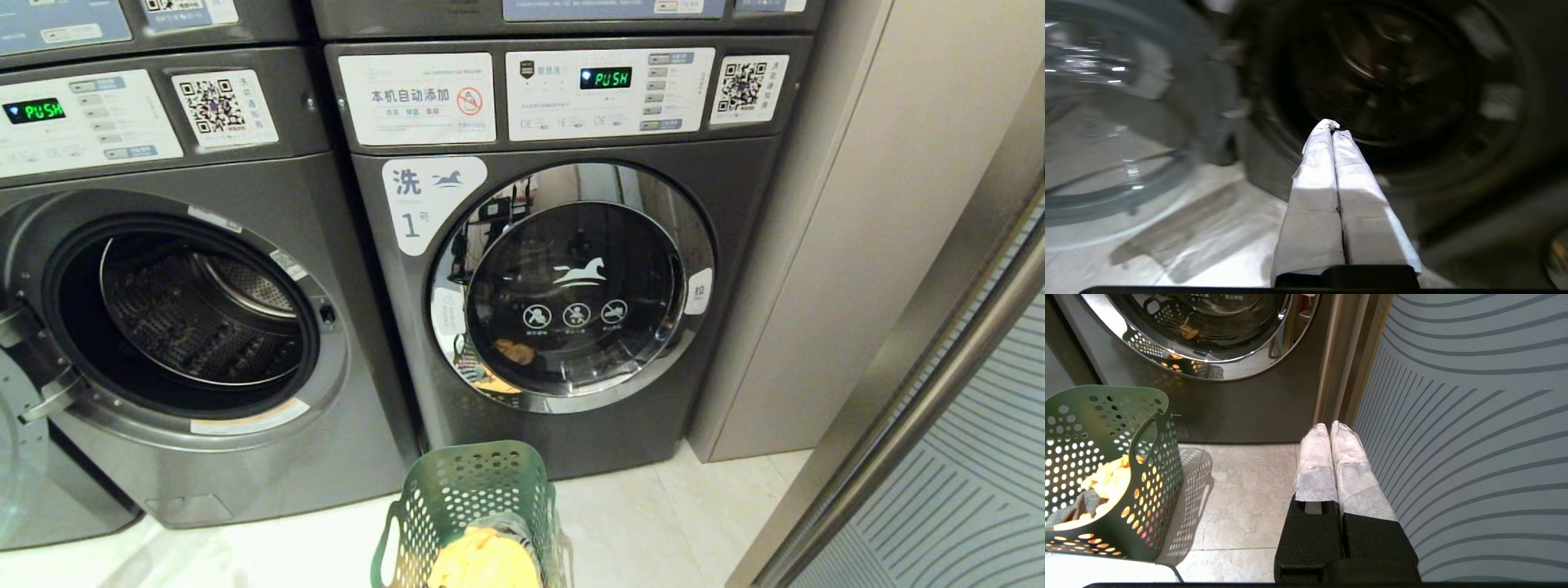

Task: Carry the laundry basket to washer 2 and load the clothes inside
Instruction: Open the lid of the washing machine

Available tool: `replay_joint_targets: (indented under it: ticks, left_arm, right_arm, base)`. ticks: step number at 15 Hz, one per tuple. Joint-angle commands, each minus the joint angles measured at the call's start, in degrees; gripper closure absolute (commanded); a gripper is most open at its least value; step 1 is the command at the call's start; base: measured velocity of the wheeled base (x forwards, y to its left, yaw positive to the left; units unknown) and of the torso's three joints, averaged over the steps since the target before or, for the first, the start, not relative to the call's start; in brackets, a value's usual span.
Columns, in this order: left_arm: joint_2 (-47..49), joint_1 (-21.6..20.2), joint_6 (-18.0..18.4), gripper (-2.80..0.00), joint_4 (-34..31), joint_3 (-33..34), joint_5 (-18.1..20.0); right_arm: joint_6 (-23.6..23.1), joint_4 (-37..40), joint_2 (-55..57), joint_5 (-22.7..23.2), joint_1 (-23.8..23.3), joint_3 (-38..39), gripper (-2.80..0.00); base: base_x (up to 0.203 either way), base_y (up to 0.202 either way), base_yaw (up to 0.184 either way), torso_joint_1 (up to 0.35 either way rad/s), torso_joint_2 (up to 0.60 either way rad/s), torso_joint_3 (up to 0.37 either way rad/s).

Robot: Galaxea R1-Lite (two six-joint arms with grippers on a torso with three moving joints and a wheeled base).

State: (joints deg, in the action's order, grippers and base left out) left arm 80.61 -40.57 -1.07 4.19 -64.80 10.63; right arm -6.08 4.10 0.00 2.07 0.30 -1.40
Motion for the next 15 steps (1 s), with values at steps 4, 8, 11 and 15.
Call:
replay_joint_targets:
  ticks: [4,8,11,15]
  left_arm:
    - [-27.87,36.18,-0.65,0.00,0.32,30.52,-13.74]
    - [-46.58,46.03,-1.45,0.00,1.54,54.30,-19.25]
    - [-62.17,45.14,0.44,0.00,-0.82,61.21,-12.20]
    - [-79.32,41.96,3.22,0.00,-2.79,63.21,-8.21]
  right_arm:
    - [-0.06,0.03,0.09,-0.03,0.05,0.00,0.00]
    - [-0.07,0.03,0.09,0.04,0.05,0.00,0.00]
    - [0.02,0.03,0.09,0.03,0.05,0.00,0.00]
    - [0.02,0.03,0.09,0.04,0.05,0.00,0.00]
  base:
    - [0.000,0.000,0.000,0.000,0.00,0.000]
    - [0.000,0.000,0.000,0.000,0.00,0.000]
    - [0.000,0.000,0.000,0.000,0.00,0.000]
    - [0.000,0.000,0.000,0.000,0.00,0.000]
